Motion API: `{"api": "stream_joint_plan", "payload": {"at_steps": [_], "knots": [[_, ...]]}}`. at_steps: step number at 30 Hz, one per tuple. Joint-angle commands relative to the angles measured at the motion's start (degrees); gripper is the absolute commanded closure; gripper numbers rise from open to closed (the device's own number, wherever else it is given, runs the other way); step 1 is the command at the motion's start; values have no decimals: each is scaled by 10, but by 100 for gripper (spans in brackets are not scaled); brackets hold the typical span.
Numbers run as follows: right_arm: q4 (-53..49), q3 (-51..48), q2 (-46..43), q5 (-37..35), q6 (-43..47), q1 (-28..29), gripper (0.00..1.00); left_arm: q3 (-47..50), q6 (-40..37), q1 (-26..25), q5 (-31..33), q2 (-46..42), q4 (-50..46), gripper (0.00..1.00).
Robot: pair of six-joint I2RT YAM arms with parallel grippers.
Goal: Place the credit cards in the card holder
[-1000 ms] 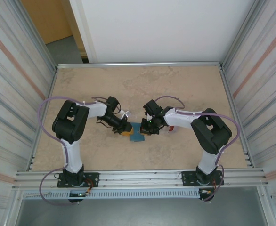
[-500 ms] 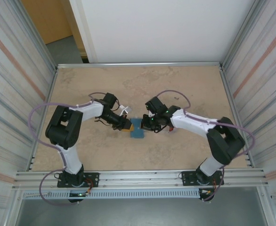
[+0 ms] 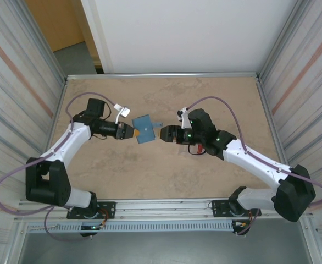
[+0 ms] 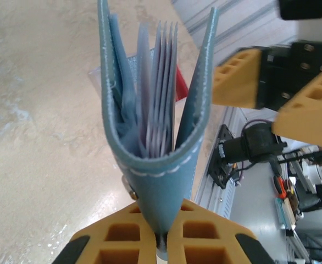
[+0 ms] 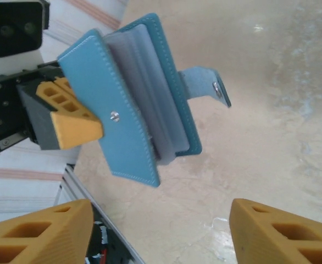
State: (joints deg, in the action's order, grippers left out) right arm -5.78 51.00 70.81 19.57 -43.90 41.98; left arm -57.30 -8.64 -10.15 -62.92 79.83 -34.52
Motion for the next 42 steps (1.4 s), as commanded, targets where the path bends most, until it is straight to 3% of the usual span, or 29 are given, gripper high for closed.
{"api": "stream_joint_plan", "payload": {"at_steps": [1,7,10,14,21,24,26,30,34,42], "knots": [[65,-4,20,28,22,4,27,11,-66,3,-73,-30,-29,95],[128,-10,50,56,34,21,24,17,-47,14,-120,-36,-11,94],[141,-7,68,62,29,24,30,16,-31,17,-131,-30,-3,94],[162,-1,86,74,28,30,43,23,-9,18,-131,-25,15,95],[158,2,92,76,27,29,75,22,7,17,-118,-15,23,93],[166,-9,89,73,13,23,88,20,18,17,-118,-13,27,81],[180,-20,83,76,6,19,91,19,21,18,-115,-17,27,67],[247,-50,79,108,-34,4,94,36,39,29,-124,-25,54,51],[356,-75,93,160,-96,-7,95,63,110,50,-150,-39,134,45],[652,-107,167,165,-305,-12,97,93,187,52,-155,-50,228,41]]}}
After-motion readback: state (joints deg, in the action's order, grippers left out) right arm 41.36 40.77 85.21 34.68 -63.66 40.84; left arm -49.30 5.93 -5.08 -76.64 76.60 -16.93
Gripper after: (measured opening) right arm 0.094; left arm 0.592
